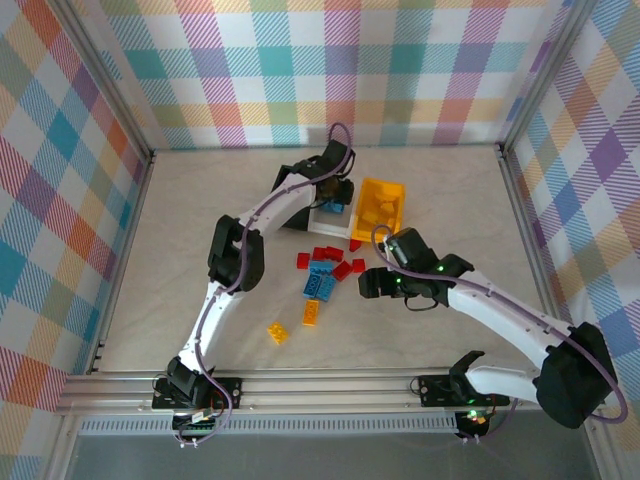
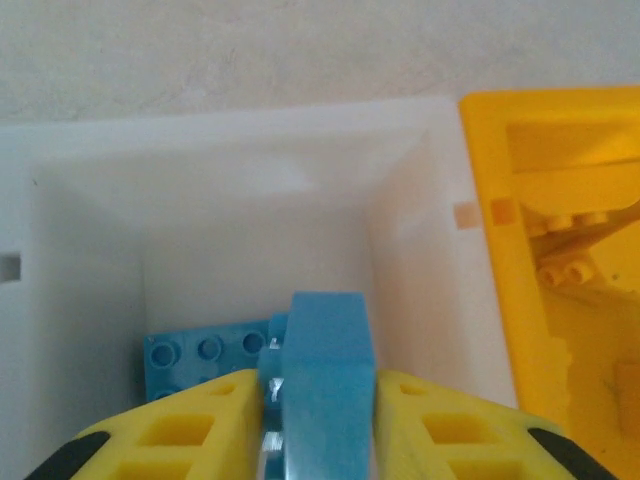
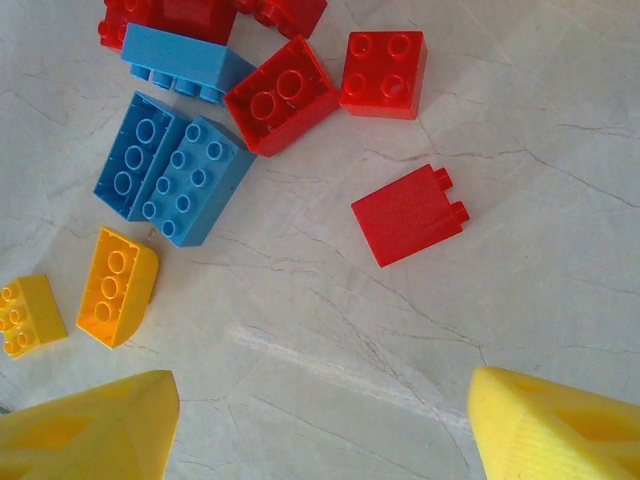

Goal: Sort the legos into containers by color

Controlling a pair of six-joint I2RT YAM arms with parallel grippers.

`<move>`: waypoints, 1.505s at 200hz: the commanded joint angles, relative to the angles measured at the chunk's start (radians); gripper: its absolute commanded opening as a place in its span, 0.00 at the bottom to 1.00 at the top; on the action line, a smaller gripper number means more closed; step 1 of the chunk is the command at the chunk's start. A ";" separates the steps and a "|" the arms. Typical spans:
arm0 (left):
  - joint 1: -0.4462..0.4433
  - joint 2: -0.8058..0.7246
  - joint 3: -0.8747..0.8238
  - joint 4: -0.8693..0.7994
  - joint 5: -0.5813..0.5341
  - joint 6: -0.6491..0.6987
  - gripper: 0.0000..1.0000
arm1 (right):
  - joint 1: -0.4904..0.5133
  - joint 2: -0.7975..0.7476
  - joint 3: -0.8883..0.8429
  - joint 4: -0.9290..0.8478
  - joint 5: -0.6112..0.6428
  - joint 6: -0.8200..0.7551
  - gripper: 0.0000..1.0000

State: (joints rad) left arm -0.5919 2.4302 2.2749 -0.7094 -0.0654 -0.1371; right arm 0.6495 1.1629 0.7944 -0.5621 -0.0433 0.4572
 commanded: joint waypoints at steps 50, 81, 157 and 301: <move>0.007 -0.175 -0.144 0.015 0.050 -0.001 0.50 | 0.013 -0.020 0.000 0.000 -0.018 0.018 0.76; -0.009 -0.407 -0.400 0.057 0.041 -0.004 0.59 | 0.026 0.014 0.000 0.008 -0.028 0.015 0.76; -0.030 -0.871 -1.008 0.054 0.033 -0.079 0.62 | 0.088 0.100 0.007 0.084 -0.035 0.027 0.76; -0.077 -0.789 -1.233 0.241 0.193 -0.149 0.64 | 0.088 0.090 -0.015 0.097 -0.030 0.040 0.76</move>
State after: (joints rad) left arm -0.6533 1.6001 1.0260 -0.5045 0.0971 -0.2733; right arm 0.7345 1.2625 0.7944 -0.4858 -0.0654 0.4870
